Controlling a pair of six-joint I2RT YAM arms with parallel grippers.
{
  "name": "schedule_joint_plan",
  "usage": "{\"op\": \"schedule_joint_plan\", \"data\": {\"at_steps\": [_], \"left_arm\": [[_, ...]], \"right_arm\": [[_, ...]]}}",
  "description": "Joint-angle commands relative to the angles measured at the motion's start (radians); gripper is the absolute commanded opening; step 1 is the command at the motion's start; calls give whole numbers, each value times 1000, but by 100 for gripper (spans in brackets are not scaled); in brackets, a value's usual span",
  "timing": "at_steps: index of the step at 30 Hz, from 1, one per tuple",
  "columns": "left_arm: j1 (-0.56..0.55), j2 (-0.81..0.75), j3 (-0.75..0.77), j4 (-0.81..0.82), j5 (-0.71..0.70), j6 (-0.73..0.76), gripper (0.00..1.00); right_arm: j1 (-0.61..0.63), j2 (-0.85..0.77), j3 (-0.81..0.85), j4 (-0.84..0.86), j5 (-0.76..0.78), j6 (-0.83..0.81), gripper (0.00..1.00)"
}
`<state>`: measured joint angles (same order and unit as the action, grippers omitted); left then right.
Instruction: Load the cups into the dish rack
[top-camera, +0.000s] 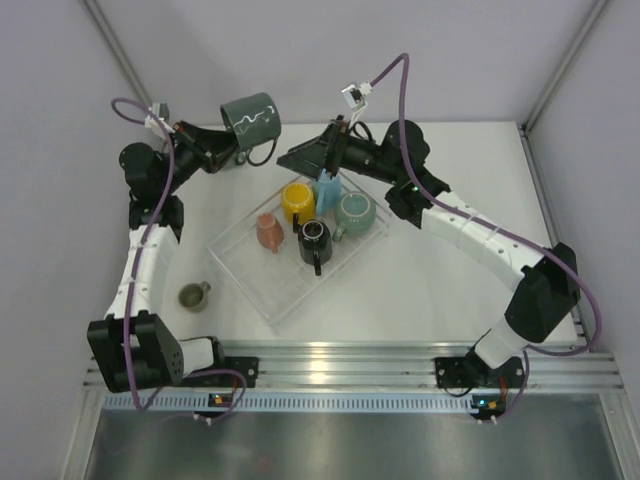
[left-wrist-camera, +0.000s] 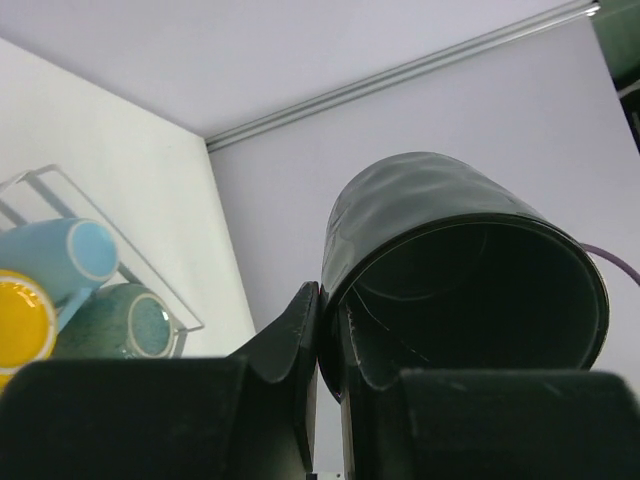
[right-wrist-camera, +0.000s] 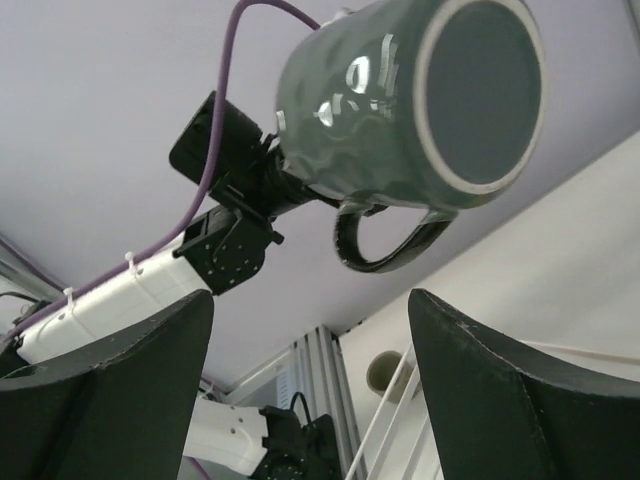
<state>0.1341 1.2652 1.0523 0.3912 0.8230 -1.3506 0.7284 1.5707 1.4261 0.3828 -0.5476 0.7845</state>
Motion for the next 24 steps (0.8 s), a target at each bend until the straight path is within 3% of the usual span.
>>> {"op": "schedule_joint_plan", "data": {"at_steps": [1,11,14,17,20,24], "left_arm": [[-21,-93,-5,176,-4,-82,0],[-111,-150,-44,209,-54,-82,0],[-128,-141,-48,218,-61,-81,0],[-160,-138,-63,262,-65,-90,0],[-169,-132,-77,293,-64,-99,0],[-176,-127,-98,305,-51,-97,0]], "right_arm": [[25,40,71,142,-31,65,79],[77,95,122,197,-48,78,76],[80,104,116,243,-71,110,70],[86,101,94,306,-86,143,58],[89,95,66,372,-87,186,34],[89,83,39,438,-77,209,11]]}}
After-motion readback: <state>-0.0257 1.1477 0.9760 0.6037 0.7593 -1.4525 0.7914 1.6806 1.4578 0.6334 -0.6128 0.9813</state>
